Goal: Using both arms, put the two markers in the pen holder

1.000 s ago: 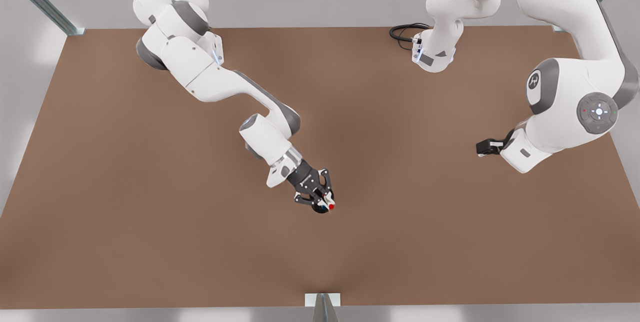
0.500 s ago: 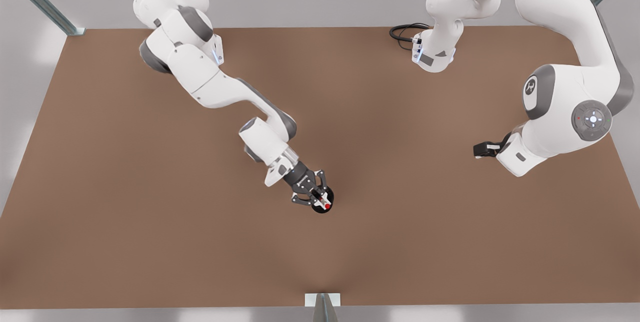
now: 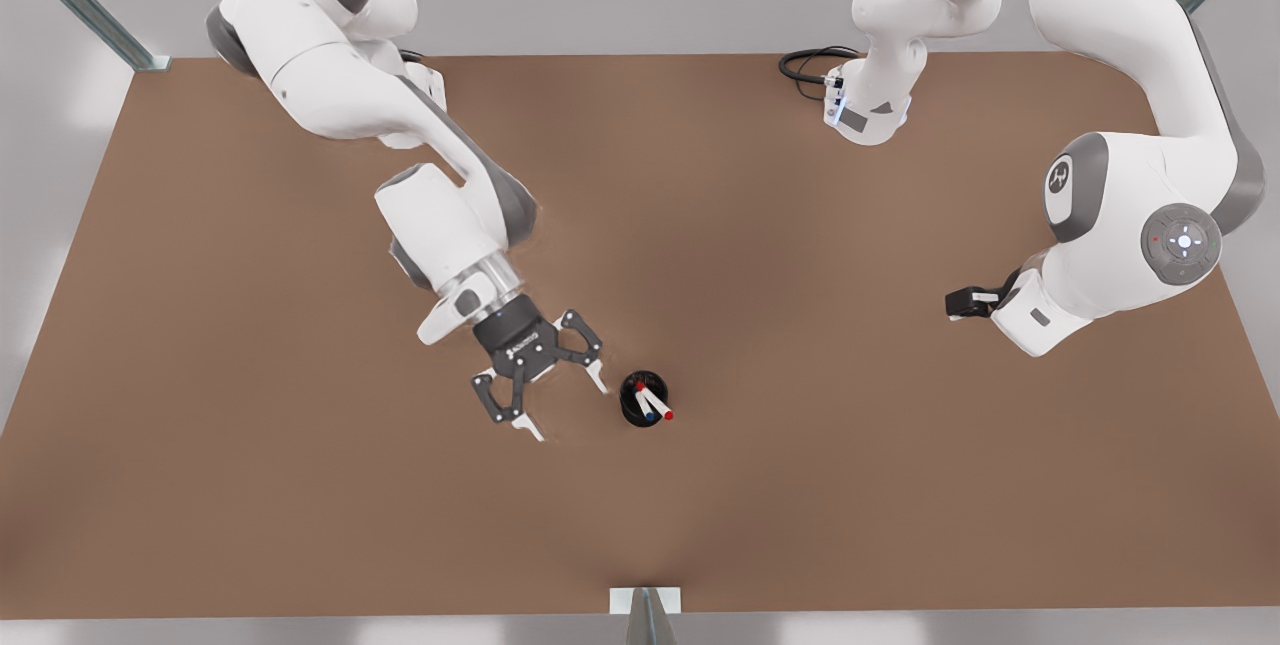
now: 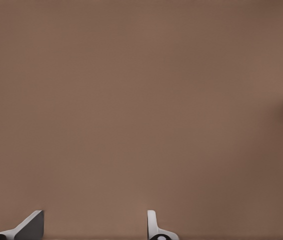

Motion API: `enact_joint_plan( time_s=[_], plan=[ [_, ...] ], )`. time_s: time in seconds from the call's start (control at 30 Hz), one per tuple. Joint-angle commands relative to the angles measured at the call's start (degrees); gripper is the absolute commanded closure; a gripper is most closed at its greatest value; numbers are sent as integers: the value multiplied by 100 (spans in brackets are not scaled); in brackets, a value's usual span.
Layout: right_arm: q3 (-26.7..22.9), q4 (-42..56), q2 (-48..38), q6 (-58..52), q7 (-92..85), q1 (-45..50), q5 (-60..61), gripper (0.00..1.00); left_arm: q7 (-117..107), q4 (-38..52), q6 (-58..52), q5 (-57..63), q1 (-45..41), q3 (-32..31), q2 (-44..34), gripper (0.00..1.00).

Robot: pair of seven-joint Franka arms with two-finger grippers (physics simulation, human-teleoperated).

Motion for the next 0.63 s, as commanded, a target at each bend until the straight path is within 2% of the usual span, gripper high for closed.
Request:
enact_joint_plan(
  time_s=[0.0,0.03,0.07,0.1,0.17,0.2,0.23,0.3,0.47,0.6],
  plan=[
    [800,46,-477,-4855,58,-1279,26,0,46,3,5,-5,24,-8,-7,0],
    [-202,37,-1407,-5821,22,-987,1154,0,46,3,5,-14,33,-8,-7,0],
    [-1982,-7,-1910,-6755,-232,35,1731,0,46,3,5,12,-20,1,11,0],
    [-2581,-191,-2095,-7169,-452,80,2003,0,38,3,5,21,-11,-8,55,0],
    [-2924,-762,-2341,-7345,-532,88,2082,0,29,55,5,21,-20,-8,116,0],
    [-3696,-895,-2411,-7345,-523,711,2091,0,46,99,5,21,-20,-8,134,0],
    [-3883,-894,-2332,-7372,-575,906,2091,0,55,108,14,21,-29,-17,143,0],
    [-3338,-596,-2033,-7459,-672,370,2082,0,55,108,5,21,-29,-17,143,0],
    [-3232,-68,-1691,-7802,-699,352,1950,0,46,134,-39,21,-29,-25,143,0],
    [-3197,-59,-1717,-7855,-699,308,1950,0,46,126,-56,12,-38,-25,143,0]
  ],
)
